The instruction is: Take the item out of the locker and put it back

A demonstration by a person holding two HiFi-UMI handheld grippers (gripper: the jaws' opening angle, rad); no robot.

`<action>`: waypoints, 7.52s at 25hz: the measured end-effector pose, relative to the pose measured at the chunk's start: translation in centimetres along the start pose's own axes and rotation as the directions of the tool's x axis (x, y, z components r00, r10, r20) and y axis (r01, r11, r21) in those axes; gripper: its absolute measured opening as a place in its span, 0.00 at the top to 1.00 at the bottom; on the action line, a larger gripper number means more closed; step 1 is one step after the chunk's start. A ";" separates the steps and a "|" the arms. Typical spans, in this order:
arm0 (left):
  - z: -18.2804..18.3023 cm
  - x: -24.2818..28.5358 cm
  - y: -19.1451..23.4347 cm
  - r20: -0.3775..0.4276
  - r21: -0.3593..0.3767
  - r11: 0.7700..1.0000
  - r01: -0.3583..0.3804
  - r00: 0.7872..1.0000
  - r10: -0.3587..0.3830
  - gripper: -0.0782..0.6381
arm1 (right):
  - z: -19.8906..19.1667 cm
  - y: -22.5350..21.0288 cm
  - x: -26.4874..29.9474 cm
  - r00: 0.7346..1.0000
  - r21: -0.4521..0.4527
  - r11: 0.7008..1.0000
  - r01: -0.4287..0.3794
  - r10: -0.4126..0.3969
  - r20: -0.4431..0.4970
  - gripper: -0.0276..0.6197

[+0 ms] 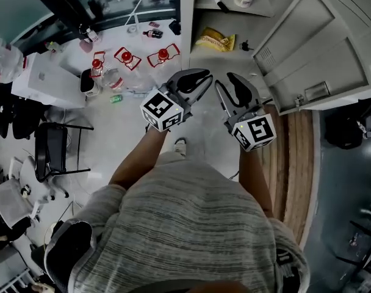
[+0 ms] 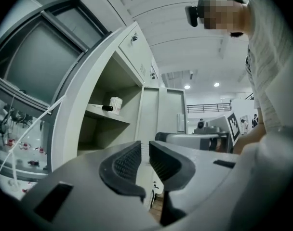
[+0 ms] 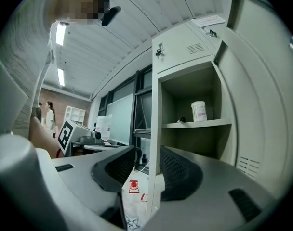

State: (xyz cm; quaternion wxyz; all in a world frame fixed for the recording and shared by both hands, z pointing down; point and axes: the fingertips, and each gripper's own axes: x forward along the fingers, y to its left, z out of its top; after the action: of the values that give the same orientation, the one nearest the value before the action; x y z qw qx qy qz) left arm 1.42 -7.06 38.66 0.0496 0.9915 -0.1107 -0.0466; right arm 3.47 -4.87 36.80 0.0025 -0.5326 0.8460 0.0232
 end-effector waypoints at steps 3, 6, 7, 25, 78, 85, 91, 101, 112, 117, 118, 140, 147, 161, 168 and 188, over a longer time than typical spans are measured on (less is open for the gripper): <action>-0.5 0.2 2.4 -0.006 0.006 1.000 -0.008 1.000 0.008 0.82 | -1.4 -1.4 2.3 0.999 -0.022 1.000 0.007 -0.008 -0.035 0.70; -1.0 0.3 4.5 -0.010 0.010 1.000 -0.022 1.000 0.022 0.81 | -2.8 -3.0 4.3 0.996 -0.071 0.997 0.012 -0.018 -0.084 0.68; -1.2 0.4 5.2 -0.012 0.008 0.999 -0.031 0.999 0.031 0.81 | -3.2 -3.6 4.9 0.995 -0.090 0.996 0.014 -0.023 -0.102 0.68; -4.6 4.7 9.9 -0.051 -0.039 0.966 -0.257 0.966 0.255 0.81 | -11.3 -10.5 11.7 0.891 -0.414 0.892 -0.183 -0.028 -0.453 0.65; -1.8 5.7 8.9 0.022 -0.010 0.957 -0.290 0.957 0.290 0.82 | -3.0 -10.4 6.6 0.989 -0.196 0.980 0.045 -0.071 -0.127 0.85; -1.3 5.8 8.2 0.023 0.017 0.958 -0.286 0.958 0.285 0.88 | -1.9 -10.2 5.3 0.997 -0.162 0.986 0.046 -0.056 -0.054 0.85; -1.3 5.6 7.8 0.014 0.029 0.957 -0.288 0.958 0.287 0.88 | -1.6 -9.8 5.1 0.998 -0.166 0.985 0.039 -0.047 -0.044 0.85; -1.3 5.2 7.1 0.007 0.044 0.957 -0.285 0.958 0.285 0.88 | -2.4 -9.3 5.2 0.996 -0.182 0.983 0.021 -0.037 -0.080 0.85; -2.0 4.8 7.6 0.005 0.018 0.956 -0.291 0.957 0.291 0.88 | -5.8 -9.9 7.8 0.979 -0.252 0.967 -0.030 -0.022 -0.201 0.85; -2.1 4.5 8.1 0.007 0.008 0.952 -0.306 0.952 0.306 0.88 | -8.0 -10.7 9.6 0.960 -0.277 0.959 -0.062 -0.019 -0.280 0.85; -2.2 4.5 8.2 0.008 0.006 0.951 -0.309 0.951 0.309 0.88 | -8.7 -10.8 9.9 0.954 -0.282 0.957 -0.070 -0.019 -0.300 0.85; -1.6 4.8 9.1 0.030 -0.020 0.948 -0.317 0.948 0.317 0.88 | -12.6 -10.7 11.9 0.894 -0.228 0.959 -0.165 0.048 -0.446 0.71; -0.5 5.0 9.2 0.047 -0.010 0.950 -0.312 0.949 0.312 0.88 | -7.5 -10.7 11.2 0.944 -0.086 0.990 -0.111 0.078 -0.320 0.63; 3.3 5.4 8.8 0.111 0.022 0.956 -0.292 0.951 0.288 0.88 | 4.0 -11.7 12.3 0.999 -0.078 0.997 -0.027 0.025 -0.034 0.64; 4.1 5.1 8.4 0.116 0.039 0.957 -0.288 0.952 0.282 0.88 | 6.0 -12.2 14.1 0.999 -0.122 0.992 0.035 -0.035 -0.003 0.64; 4.9 5.1 8.1 0.121 0.059 0.960 -0.274 0.956 0.266 0.88 | 6.0 -12.9 15.4 0.995 -0.165 0.983 0.085 -0.092 -0.036 0.83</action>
State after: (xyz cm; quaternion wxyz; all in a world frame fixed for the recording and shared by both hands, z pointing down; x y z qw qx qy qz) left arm 4.09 -16.48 34.27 0.0119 0.9641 -0.2493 -0.0908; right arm 8.34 -24.11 29.84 -0.0584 -0.5684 0.8167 0.0806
